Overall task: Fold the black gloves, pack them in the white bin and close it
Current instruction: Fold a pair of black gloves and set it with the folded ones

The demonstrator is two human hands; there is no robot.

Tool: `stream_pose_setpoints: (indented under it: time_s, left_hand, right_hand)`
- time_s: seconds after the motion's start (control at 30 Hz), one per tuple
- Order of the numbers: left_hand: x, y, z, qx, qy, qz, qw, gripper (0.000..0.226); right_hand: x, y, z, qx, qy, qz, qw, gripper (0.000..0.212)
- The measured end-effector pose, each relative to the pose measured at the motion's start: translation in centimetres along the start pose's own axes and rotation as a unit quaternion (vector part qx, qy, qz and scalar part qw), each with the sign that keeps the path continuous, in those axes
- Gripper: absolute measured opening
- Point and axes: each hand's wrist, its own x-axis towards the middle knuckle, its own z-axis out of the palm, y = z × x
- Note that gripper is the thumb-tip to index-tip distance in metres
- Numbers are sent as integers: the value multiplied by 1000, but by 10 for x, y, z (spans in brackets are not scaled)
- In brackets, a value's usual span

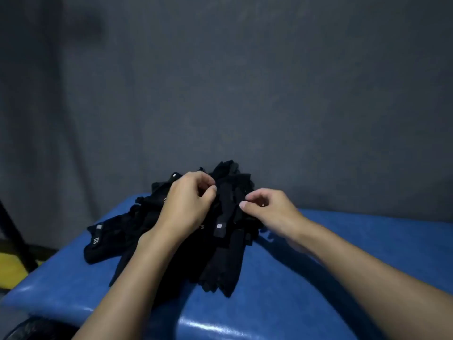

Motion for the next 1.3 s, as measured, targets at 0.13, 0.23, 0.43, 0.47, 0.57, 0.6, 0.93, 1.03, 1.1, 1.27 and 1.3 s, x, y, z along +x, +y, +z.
stream_pose_setpoints:
  time_s: [0.13, 0.23, 0.43, 0.47, 0.57, 0.6, 0.93, 1.03, 1.1, 1.27, 1.3]
  left_hand:
    - [-5, -7, 8, 42, -47, -12, 998, 17]
    - [-8, -10, 10, 47, -62, -22, 997, 19]
    - [-7, -12, 5, 32, -53, -12, 998, 29]
    - [-6, -11, 4, 22, -47, -15, 999, 31]
    - [-4, -4, 1, -2, -30, -19, 999, 36]
    - [-4, -1, 1, -6, -30, -16, 999, 37]
    - [-7, 44, 32, -221, -29, -28, 974, 25]
    - [-12, 61, 51, -271, -27, -25, 962, 24]
    - [-17, 70, 63, -298, -42, -23, 953, 23]
    - [-32, 84, 88, -259, -66, -16, 964, 19]
    - [-36, 84, 93, -247, -87, -19, 965, 19]
  right_hand:
    - [6, 0, 11, 19, -21, 18, 999, 20]
    - [8, 1, 19, 16, -26, 18, 999, 11]
    - [7, -9, 22, 75, 7, -20, 997, 8]
    - [6, -11, 19, 95, 13, -32, 995, 9]
    - [6, -17, 7, 159, 14, -47, 986, 7]
    - [5, -21, 2, 186, 13, -45, 981, 7]
    - [-33, -29, -61, 349, 28, -31, 936, 23]
    - [-45, -17, -79, 370, 41, -28, 928, 24]
    - [-53, -7, -90, 377, 55, -24, 924, 15]
    - [-68, 20, -110, 297, 123, -19, 947, 23]
    - [-71, 27, -114, 262, 133, -13, 956, 28]
